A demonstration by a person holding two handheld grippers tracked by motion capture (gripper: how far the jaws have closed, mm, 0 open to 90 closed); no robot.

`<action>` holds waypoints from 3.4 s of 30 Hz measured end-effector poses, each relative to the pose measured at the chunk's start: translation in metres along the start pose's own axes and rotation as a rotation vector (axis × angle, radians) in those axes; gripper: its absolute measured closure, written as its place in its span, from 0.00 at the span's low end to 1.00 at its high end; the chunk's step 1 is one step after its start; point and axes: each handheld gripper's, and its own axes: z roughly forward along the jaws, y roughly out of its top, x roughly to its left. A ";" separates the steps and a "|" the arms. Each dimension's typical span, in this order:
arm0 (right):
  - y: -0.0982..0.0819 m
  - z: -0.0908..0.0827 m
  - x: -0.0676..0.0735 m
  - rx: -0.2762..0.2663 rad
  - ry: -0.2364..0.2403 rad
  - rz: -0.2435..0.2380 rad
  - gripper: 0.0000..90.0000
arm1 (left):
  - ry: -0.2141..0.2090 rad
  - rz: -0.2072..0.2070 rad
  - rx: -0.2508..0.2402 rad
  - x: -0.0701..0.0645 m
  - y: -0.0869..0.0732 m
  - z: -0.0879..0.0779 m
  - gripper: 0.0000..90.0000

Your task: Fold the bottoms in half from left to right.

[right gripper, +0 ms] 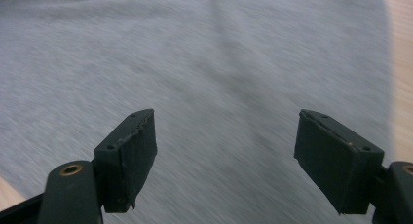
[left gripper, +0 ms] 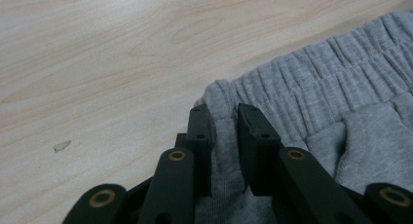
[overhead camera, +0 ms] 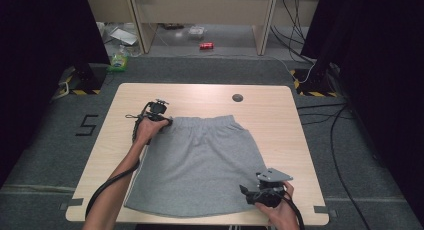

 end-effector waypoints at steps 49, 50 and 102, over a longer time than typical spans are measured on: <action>0.084 0.156 0.264 -0.006 0.476 -0.396 0.45 | -0.038 -0.008 -0.017 0.006 -0.002 0.000 0.83; 0.084 0.158 0.267 -0.001 0.481 -0.394 0.46 | -0.038 -0.004 -0.019 0.006 -0.002 0.000 0.83; 0.102 0.113 0.225 -0.060 0.451 -0.330 0.97 | -0.064 -0.030 -0.061 -0.006 0.026 -0.033 0.92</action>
